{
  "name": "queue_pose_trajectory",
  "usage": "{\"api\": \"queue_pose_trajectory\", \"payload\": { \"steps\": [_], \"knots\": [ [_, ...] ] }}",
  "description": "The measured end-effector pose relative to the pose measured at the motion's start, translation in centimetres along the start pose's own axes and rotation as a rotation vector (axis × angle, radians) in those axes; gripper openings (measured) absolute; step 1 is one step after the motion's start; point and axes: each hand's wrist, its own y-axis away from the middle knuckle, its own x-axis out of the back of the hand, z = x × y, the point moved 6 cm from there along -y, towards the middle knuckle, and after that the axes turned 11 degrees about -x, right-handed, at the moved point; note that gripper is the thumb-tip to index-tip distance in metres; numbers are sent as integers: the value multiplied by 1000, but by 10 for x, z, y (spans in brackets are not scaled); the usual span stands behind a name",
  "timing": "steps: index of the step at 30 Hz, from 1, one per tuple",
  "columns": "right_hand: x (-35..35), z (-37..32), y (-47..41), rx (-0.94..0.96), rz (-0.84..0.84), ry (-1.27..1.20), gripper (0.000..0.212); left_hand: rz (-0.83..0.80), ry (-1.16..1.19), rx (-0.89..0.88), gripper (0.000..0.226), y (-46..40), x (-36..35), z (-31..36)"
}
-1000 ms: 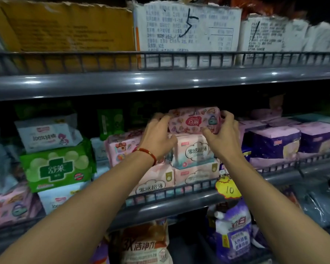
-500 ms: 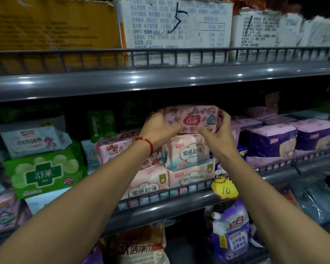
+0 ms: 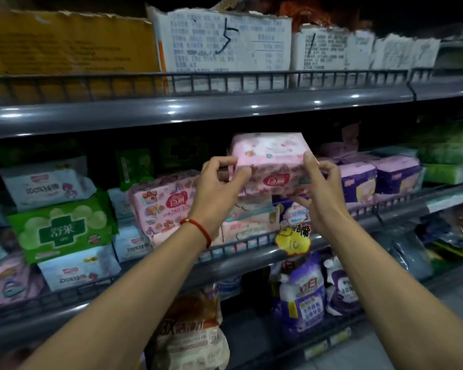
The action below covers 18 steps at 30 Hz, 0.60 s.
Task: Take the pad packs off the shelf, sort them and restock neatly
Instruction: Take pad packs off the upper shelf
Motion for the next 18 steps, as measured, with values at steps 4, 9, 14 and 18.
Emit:
{"api": "queue_pose_trajectory", "payload": {
  "steps": [4,9,14,18],
  "knots": [
    [43,36,29,-153,-55,-21,42,20,148,129,33,56,-19,-11],
    [70,79,61,-208,-94,114,37,23,297,470,67,123,-24,-52],
    [102,176,95,-569,-277,673,63,0,105,719,78,230,-16,-131],
    [126,266,114,-951,-521,1078,43,-77,193,1158,56,319,-37,-211]
  ]
}}
